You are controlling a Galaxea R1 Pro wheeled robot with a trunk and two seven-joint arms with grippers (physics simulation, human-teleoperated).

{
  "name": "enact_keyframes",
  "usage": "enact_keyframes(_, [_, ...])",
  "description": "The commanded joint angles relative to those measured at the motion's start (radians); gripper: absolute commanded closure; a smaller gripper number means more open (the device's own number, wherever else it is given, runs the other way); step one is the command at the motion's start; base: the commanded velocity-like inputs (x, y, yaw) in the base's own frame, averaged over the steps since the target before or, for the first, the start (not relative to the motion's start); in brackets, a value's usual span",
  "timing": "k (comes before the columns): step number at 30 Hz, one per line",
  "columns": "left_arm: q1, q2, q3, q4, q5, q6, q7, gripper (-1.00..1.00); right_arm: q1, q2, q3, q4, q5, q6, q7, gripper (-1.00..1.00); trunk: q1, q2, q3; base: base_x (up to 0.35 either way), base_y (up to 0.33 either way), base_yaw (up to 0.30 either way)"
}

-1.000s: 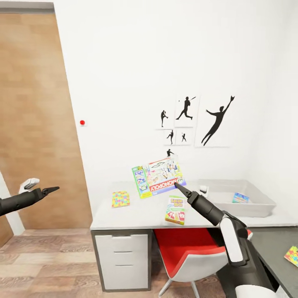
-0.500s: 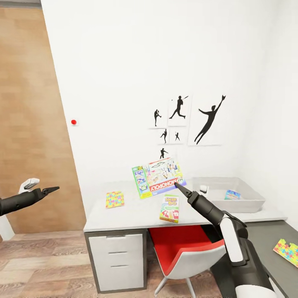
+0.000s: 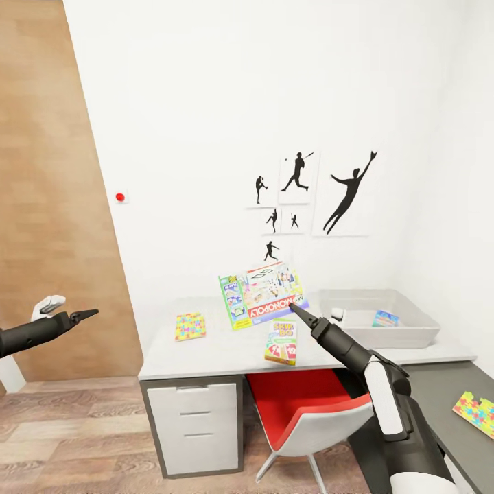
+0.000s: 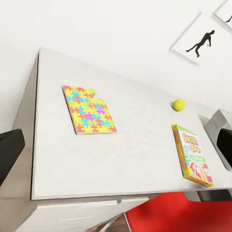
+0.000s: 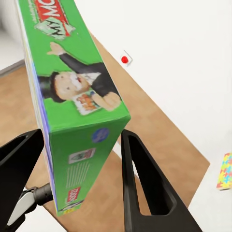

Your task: Put all the toys in the child's room - the three board games (two on the bed and one on the table), the two jigsaw puzzles on the table, and the tennis ball on the table - inside the toy box on the table in the child's room.

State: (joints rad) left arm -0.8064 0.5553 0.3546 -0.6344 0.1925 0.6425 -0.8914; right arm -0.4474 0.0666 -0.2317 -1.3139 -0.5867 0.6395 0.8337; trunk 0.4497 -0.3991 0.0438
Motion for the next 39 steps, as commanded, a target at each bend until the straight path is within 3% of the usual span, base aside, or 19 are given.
enact_keyframes(1, [0.000, 0.000, 0.001, 0.000, 0.004, 0.006, -0.001, -1.00, -0.001, 0.001, -0.002, 0.000, -0.004, 0.007, 0.002, 1.00, 0.000, -0.001, -0.002, 0.000, 0.000, -0.053])
enact_keyframes(39, [0.000, 0.000, 0.000, 0.001, 0.004, 0.006, -0.001, -1.00, -0.001, 0.001, -0.001, -0.001, -0.003, 0.004, 0.025, 1.00, 0.000, -0.001, -0.008, 0.022, 0.000, -0.249])
